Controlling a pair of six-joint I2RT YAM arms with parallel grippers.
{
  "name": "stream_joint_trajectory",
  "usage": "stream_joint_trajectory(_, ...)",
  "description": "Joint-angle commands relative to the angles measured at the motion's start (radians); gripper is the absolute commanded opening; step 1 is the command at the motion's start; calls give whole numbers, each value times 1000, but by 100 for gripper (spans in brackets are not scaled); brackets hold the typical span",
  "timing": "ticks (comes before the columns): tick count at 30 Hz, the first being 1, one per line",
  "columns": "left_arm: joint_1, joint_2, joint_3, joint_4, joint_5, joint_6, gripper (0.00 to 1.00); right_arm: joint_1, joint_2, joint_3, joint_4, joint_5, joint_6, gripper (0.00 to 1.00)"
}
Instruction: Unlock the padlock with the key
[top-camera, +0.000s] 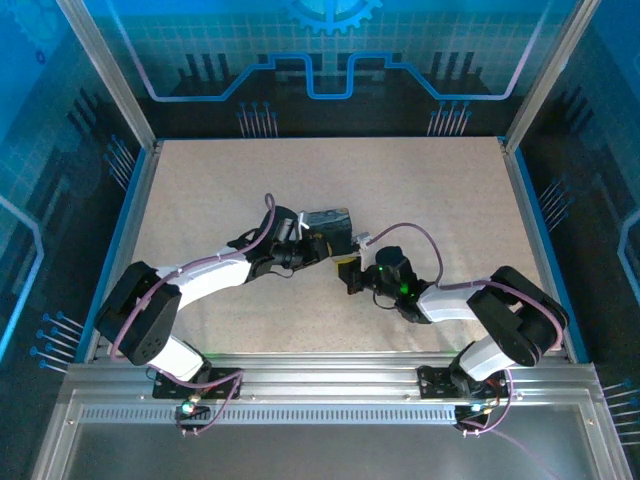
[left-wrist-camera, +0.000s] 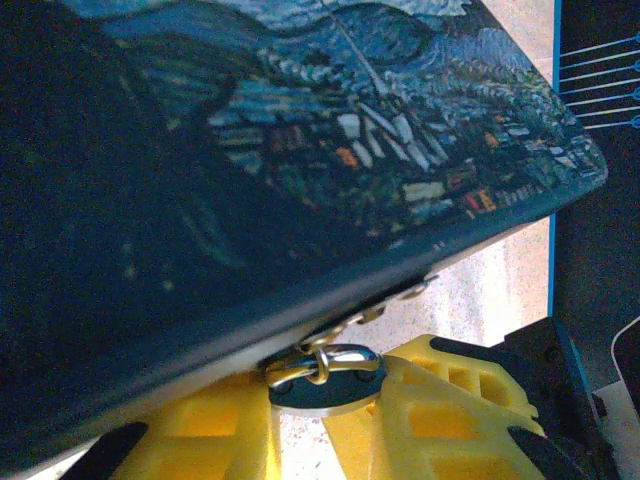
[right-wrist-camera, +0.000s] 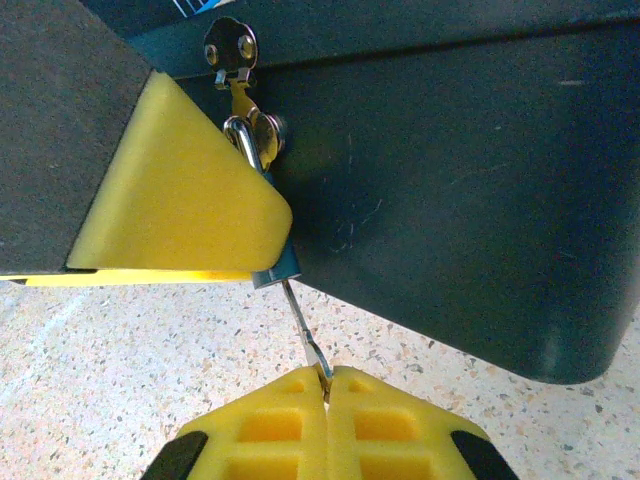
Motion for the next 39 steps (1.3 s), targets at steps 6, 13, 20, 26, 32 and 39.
stream_joint_trajectory(6, -5, -10, -1, 53, 23, 1, 24, -15, -19, -8, 82, -5, 1, 0)
stream_joint_trajectory(13, -4, -12, -3, 53, 21, -3, 24, -16, -25, -20, 80, -1, 0, 0)
stream_joint_trajectory(20, -5, -10, -4, 53, 20, -3, 24, -16, -36, -29, 84, 1, -1, 0)
stream_joint_trajectory(26, -5, -16, -3, 54, 24, -5, 24, -10, -10, -14, 105, -2, 0, 0)
stream_joint_trajectory(32, -5, -18, -4, 57, 25, -12, 24, 3, 12, -6, 135, 18, -11, 0)
stream_joint_trajectory(39, -4, -19, -2, 62, 33, -16, 24, 16, 34, 7, 147, 38, -31, 0)
